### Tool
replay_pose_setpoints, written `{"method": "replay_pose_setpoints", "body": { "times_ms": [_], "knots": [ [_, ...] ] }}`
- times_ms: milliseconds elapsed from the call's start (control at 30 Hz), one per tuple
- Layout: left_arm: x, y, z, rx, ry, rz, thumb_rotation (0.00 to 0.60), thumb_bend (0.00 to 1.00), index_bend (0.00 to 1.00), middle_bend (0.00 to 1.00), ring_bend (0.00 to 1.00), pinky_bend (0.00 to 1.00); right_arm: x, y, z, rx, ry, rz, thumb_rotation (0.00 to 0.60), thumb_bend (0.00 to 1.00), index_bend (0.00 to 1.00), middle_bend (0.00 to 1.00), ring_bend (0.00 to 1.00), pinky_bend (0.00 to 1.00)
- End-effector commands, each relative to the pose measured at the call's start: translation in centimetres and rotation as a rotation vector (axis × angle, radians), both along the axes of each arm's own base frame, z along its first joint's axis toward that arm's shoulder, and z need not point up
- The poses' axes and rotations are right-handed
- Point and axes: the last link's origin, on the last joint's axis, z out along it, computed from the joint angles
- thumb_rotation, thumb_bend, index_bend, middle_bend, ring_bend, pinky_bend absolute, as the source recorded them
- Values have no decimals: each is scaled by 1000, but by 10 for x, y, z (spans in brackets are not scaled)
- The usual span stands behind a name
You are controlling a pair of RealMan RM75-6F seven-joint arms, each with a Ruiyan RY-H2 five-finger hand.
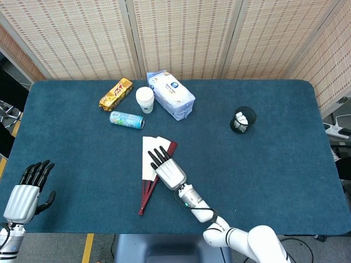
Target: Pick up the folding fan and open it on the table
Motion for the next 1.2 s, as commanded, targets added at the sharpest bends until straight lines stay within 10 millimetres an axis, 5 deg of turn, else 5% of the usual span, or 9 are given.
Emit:
{"method": "replay_pose_setpoints", "body": {
  "times_ms": [33, 267, 733, 1200],
  "knots": [
    [0, 0, 1, 3, 0, -1, 600, 419, 0, 0, 0, 83, 5, 0, -3, 0, -4, -4, 600, 305, 377, 34, 0, 1],
    [-1, 1, 2, 15, 11, 0, 600, 419, 0, 0, 0, 83, 15, 0, -2, -9, -19, 0, 600, 338, 524, 55, 0, 24],
    [-1, 0, 3, 31, 21, -4, 600, 419, 0, 0, 0, 83, 29, -9, 5, -48, -43, 22, 600, 545, 588, 88, 0, 36],
    [2, -1, 2, 35, 13, -18, 600, 418, 0, 0, 0, 83, 70, -23, 56, -163, -274, 79, 600, 562, 697, 143, 0, 64]
  ]
}}
